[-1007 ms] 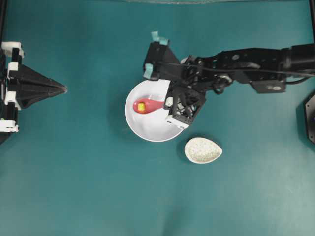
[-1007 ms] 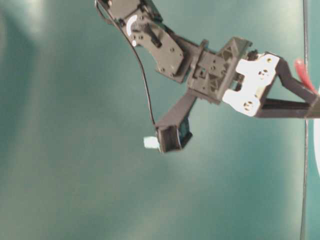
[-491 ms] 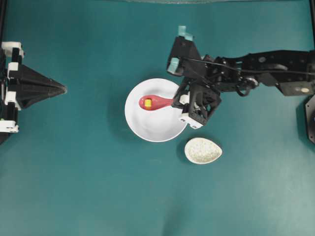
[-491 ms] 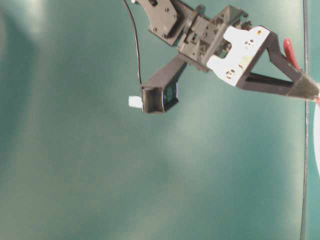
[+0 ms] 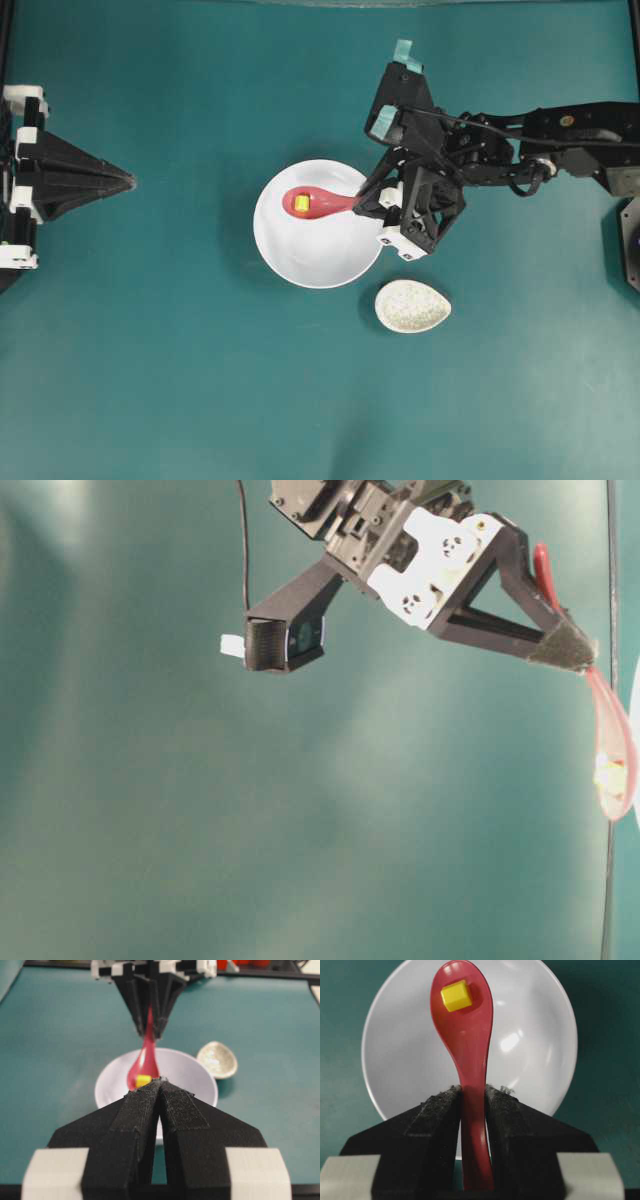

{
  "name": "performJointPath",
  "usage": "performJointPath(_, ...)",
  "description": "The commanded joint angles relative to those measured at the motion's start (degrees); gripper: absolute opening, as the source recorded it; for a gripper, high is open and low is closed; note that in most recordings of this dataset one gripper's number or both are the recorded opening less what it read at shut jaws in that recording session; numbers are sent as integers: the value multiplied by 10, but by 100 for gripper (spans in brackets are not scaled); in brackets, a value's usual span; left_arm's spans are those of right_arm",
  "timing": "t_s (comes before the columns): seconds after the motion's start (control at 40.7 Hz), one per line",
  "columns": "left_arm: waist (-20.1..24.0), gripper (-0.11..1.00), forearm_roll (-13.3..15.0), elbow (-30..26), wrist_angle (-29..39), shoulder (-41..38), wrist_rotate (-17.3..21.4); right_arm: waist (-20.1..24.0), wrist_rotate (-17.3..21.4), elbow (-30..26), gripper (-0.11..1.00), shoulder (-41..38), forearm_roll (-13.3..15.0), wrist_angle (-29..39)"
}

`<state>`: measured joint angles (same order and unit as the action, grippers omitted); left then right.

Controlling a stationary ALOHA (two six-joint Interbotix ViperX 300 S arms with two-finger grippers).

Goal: Scoop the yellow hexagonal prism block from the bowl with a spoon using the right arm.
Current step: 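Tilt and raise the spoon with the yellow block on it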

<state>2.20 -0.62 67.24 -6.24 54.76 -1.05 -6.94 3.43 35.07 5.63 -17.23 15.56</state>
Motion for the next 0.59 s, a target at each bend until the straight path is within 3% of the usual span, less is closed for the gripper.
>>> performJointPath(0.0,2,0,-2,-11,-7,-4,-1,3,1,-6,23,18,-4,-6)
performJointPath(0.565,2,0,-2,-12,-7,-3,-3,3,27,-6,23,55,-6,-4)
